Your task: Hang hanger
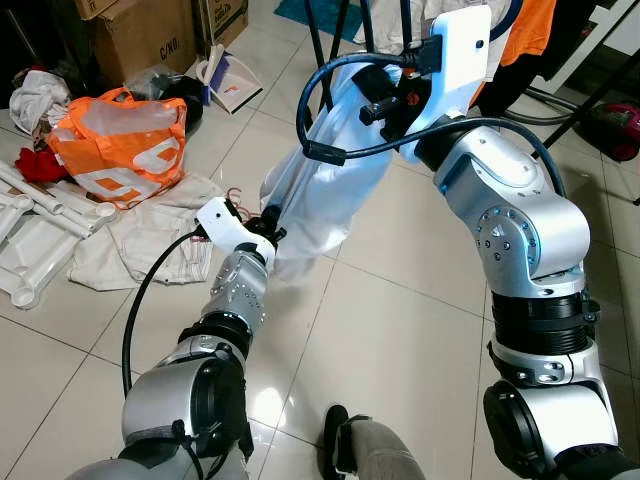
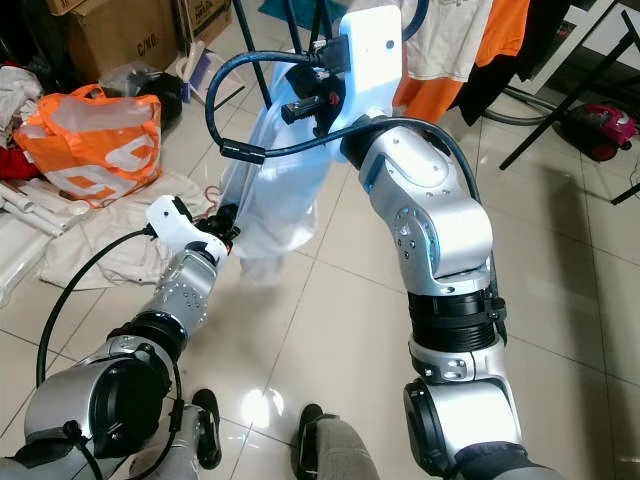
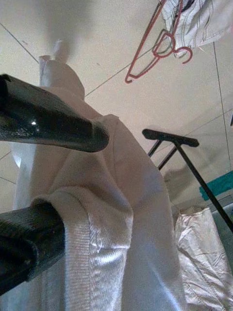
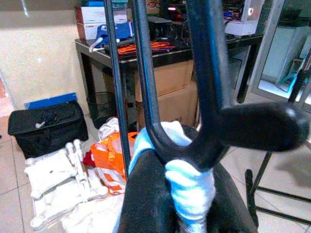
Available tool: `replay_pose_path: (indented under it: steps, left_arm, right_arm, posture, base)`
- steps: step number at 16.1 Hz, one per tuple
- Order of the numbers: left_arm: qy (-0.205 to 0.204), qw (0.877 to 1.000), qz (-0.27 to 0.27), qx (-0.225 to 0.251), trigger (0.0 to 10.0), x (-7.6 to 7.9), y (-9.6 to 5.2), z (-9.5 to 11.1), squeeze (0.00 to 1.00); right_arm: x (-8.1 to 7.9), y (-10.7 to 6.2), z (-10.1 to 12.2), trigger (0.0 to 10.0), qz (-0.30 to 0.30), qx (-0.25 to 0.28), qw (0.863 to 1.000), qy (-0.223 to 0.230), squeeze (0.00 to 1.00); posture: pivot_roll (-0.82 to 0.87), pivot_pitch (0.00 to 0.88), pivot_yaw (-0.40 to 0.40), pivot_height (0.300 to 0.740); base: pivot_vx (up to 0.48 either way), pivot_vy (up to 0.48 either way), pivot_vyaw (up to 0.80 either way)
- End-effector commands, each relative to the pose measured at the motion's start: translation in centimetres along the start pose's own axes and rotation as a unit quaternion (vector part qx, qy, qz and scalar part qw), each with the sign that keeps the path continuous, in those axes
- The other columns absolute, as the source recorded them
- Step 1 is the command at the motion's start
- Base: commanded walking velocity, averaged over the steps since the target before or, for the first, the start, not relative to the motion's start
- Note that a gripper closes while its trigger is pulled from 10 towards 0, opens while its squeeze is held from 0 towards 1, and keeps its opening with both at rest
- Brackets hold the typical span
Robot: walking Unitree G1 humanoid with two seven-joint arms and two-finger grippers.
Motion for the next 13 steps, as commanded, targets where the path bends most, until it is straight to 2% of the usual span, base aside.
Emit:
replay_pose_path:
  steps: [1,5,9,11,13]
  left_arm:
    - [-0.005,1.0,0.006,-0.028,0.0,0.0,-0.2,-1.4,0.0]
    - [-0.015,0.999,0.026,-0.021,0.0,-1.5,-0.3,-1.0,0.0]
    - [-0.01,0.998,0.054,-0.007,0.0,-3.7,-0.4,0.1,0.0]
    - [0.005,0.997,0.081,-0.001,0.0,-5.7,-0.7,1.0,0.0]
    - [0.01,0.995,0.096,0.009,0.0,-7.0,-0.8,2.0,0.0]
  right_arm:
    - [-0.3,-0.6,1.0,0.0,0.009,0.018,1.0,-0.01,0.0]
    - [-0.4,-0.6,0.7,0.0,0.016,0.014,1.0,-0.007,0.0]
    - [-0.4,-0.8,0.3,0.0,0.032,0.0,0.999,-0.017,0.0]
    - [0.0,-1.3,-1.0,0.0,0.045,-0.024,0.998,-0.042,0.0]
    - [0.4,-1.6,-2.0,0.0,0.048,-0.041,0.997,-0.053,0.0]
  posture:
    - [-0.2,0.225,-0.157,0.74]
    - [-0.19,0.218,-0.152,0.74]
    - [-0.19,0.202,-0.152,0.74]
    - [-0.18,0.197,-0.15,0.74]
    - [-0.17,0.198,-0.149,0.74]
  base:
    - [0.0,0.0,0.0]
    - [0.0,0.0,0.0]
    - [0.0,0.0,0.0]
    - [0.0,0.0,0.0]
    - [0.0,0.0,0.0]
Point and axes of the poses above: a point about 5 cm out from each wrist's last joint towards the gripper, its own y axis pointing out of the wrist towards the gripper, its own z axis along the axis of the wrist's last joint, x = y × z, the point moved 4 cm from there along y, pointing out of the wrist towards the gripper, and after that the axes turned 15 degrees about y, right-handed, at the moved point
